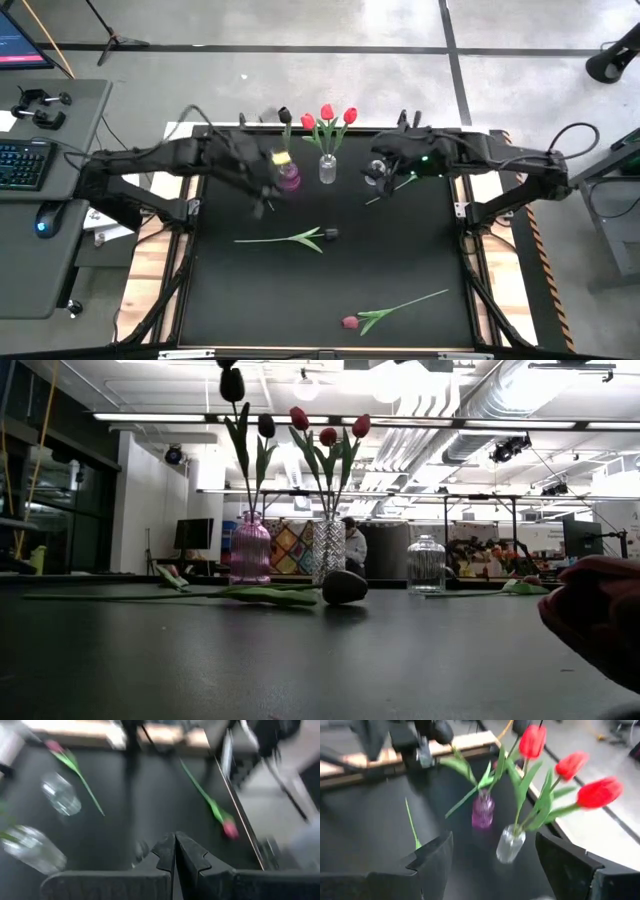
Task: Sort flowers into vase by color
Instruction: Put the black flower into the violet flower vase
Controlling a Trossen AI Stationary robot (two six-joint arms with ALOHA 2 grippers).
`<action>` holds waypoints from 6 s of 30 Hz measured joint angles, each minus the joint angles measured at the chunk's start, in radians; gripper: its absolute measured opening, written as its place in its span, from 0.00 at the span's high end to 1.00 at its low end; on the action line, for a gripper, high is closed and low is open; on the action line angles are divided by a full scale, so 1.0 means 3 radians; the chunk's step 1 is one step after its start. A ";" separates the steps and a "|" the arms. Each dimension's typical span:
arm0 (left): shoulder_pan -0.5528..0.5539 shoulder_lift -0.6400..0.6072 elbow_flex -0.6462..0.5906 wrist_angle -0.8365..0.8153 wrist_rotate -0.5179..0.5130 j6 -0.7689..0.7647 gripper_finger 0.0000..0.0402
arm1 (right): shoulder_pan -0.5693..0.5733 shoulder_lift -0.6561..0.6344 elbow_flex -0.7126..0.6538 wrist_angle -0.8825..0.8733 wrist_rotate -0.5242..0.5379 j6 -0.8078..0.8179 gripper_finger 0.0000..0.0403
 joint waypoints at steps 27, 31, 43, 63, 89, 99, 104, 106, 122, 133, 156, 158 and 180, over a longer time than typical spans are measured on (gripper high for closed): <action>-0.1219 0.0050 -0.0026 -0.0859 -0.0714 0.0305 0.62 | -0.0312 0.0134 0.0000 -0.0503 -0.0013 -0.0539 0.33; -0.1467 0.0155 -0.0347 -0.0778 -0.0688 -0.0048 0.59 | -0.0377 0.0134 0.0000 -0.0503 -0.0059 -0.0609 0.33; -0.1433 0.0522 -0.1566 0.1039 -0.0885 -0.0647 0.55 | -0.0460 0.0134 0.0000 -0.0592 -0.0193 -0.0666 0.33; -0.0842 0.1320 -0.1577 0.1272 -0.1274 -0.0715 0.55 | -0.0460 0.0134 0.0000 -0.0717 -0.0192 -0.0565 0.33; -0.0719 0.1577 -0.1520 0.1215 -0.0973 -0.0690 0.97 | -0.0460 0.0134 0.0000 -0.0697 -0.0186 -0.0340 0.33; -0.0481 0.0823 -0.1275 0.1283 -0.0423 0.0466 0.99 | -0.0460 0.0134 0.0000 -0.0665 -0.0154 -0.0337 0.33; -0.0203 0.0606 -0.1016 0.1891 -0.0283 0.0471 1.00 | -0.0460 0.0134 -0.0001 -0.0656 -0.0125 -0.0441 0.33; -0.0134 0.0606 -0.0831 0.2107 -0.0176 0.0382 1.00 | -0.0460 0.0133 -0.0001 -0.0643 -0.0053 -0.0450 0.33; 0.0760 -0.0109 -0.0140 0.2860 -0.0454 0.0543 1.00 | -0.0532 0.0134 -0.0001 -0.0579 0.0016 -0.0394 0.33; 0.1293 -0.0837 -0.1784 0.4529 -0.0510 -0.0395 1.00 | -0.0532 0.0133 -0.0001 -0.0521 0.0020 -0.0196 0.33; 0.1572 -0.0419 -0.2670 0.5253 -0.0627 -0.0785 1.00 | -0.0532 0.0134 -0.0001 -0.0097 0.0031 0.0108 0.33; 0.1572 -0.0318 -0.2670 0.5322 -0.0625 -0.0793 1.00 | -0.0532 0.0133 -0.0001 -0.0098 0.0031 0.0114 0.33; 0.1637 -0.0251 -0.2670 0.5131 -0.1001 -0.0626 1.00 | -0.0532 0.0134 -0.0001 -0.0102 0.0027 0.0125 0.33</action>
